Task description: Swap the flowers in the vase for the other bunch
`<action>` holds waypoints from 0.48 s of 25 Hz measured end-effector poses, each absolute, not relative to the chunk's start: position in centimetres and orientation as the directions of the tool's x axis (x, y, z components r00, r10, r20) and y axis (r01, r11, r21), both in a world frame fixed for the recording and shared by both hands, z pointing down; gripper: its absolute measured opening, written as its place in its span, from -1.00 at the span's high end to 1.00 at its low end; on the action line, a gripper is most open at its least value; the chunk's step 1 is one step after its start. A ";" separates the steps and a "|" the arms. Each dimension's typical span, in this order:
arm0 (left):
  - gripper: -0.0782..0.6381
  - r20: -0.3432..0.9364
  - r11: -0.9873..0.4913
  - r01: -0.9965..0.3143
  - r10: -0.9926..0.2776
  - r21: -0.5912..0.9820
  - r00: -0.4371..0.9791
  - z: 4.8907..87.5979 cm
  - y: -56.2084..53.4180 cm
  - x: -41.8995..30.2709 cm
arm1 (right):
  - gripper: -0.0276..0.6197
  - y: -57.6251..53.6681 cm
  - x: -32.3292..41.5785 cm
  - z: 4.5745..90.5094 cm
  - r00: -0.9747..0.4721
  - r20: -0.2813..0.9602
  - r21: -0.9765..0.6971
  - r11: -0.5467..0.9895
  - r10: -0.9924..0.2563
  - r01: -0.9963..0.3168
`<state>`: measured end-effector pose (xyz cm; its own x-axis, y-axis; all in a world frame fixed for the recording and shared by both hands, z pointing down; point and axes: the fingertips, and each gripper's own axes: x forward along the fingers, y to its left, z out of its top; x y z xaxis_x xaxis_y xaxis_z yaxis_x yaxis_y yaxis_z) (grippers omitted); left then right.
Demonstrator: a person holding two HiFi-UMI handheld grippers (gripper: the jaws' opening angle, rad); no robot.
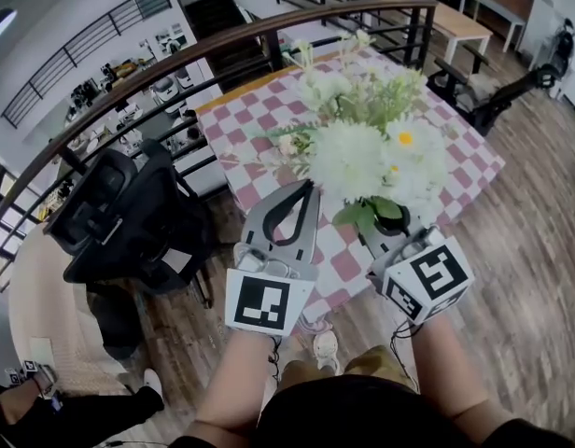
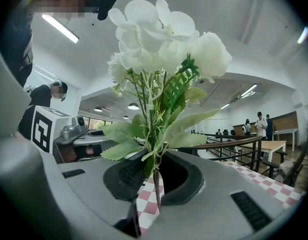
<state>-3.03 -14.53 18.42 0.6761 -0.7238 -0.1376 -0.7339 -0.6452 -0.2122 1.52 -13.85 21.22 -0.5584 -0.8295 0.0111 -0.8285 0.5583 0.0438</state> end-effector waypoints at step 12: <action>0.76 -0.116 -0.635 -0.750 -0.744 -0.185 0.659 20.6 -18.4 -2.5 | 0.71 -17.1 2.2 22.3 -0.607 0.002 -0.028 0.606 -0.795 -0.795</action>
